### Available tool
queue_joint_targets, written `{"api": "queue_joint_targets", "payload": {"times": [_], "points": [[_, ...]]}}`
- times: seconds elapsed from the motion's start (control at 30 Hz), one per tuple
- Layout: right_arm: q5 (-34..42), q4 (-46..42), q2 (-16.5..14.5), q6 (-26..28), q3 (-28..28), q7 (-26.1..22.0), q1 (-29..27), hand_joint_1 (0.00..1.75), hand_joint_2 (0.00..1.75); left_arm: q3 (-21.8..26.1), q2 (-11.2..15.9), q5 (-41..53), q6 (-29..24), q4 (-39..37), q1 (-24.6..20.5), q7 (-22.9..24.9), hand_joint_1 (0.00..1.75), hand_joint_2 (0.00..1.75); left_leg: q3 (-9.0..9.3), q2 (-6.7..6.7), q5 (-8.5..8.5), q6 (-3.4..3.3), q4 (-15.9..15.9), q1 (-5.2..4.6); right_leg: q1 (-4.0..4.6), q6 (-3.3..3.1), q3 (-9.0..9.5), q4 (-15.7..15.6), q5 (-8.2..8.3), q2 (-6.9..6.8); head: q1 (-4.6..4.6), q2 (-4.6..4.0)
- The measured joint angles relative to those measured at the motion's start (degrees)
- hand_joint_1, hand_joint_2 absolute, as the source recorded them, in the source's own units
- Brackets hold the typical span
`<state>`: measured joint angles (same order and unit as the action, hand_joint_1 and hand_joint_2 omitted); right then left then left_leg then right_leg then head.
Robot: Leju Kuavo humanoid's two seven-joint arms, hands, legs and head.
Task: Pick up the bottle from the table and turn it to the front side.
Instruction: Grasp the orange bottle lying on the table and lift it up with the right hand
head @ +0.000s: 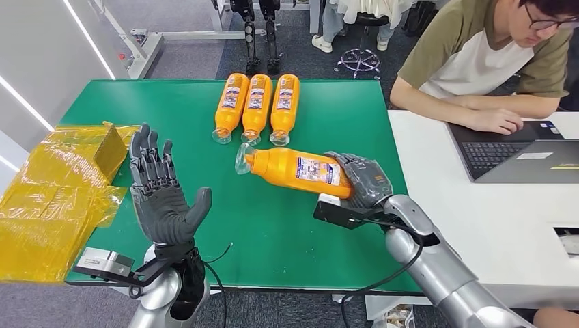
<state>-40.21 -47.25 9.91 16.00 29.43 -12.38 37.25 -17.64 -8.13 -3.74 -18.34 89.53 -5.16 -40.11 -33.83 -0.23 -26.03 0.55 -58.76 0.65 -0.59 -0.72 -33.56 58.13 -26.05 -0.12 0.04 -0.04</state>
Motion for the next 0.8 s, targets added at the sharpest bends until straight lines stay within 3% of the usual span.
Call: {"api": "queue_joint_targets", "payload": {"times": [0.6,0.67,0.73,0.8], "points": [[0.8,-1.2,-0.4,0.4,-0.8,-0.7,-0.9,1.75,1.75,0.0,0.0,-0.4,0.7,0.2,0.0,0.5,0.0,1.75,0.01,-0.01,0.04,-0.01,0.0,0.01,0.01,0.01,-0.01,0.0,0.01,-0.02,-0.02,0.0],[5.6,-4.0,-2.0,4.0,-2.3,-4.9,-4.6,1.75,1.75,-0.4,0.0,-2.6,5.4,-0.5,-0.7,3.6,0.0,1.75,0.0,-0.19,0.05,-0.01,0.0,0.12,0.11,-0.02,0.04,-0.1,-0.04,-0.18,0.02,0.01],[13.6,-11.4,-5.7,13.7,-4.8,-12.8,-12.2,1.75,1.75,-1.8,-0.3,-5.2,14.1,-2.9,-2.4,7.4,0.0,1.75,-0.07,-0.49,0.03,0.01,0.0,0.23,0.22,-0.07,0.11,-0.1,-0.11,-0.45,0.11,0.02],[17.6,-18.8,-9.3,22.2,-5.4,-17.4,-19.0,1.75,1.75,-3.5,-0.8,-6.1,19.8,-6.0,-4.2,8.6,0.0,1.75,-0.07,-0.46,-0.03,0.08,0.0,0.22,0.22,-0.11,0.04,-0.1,-0.15,-0.4,0.11,0.02]]}}
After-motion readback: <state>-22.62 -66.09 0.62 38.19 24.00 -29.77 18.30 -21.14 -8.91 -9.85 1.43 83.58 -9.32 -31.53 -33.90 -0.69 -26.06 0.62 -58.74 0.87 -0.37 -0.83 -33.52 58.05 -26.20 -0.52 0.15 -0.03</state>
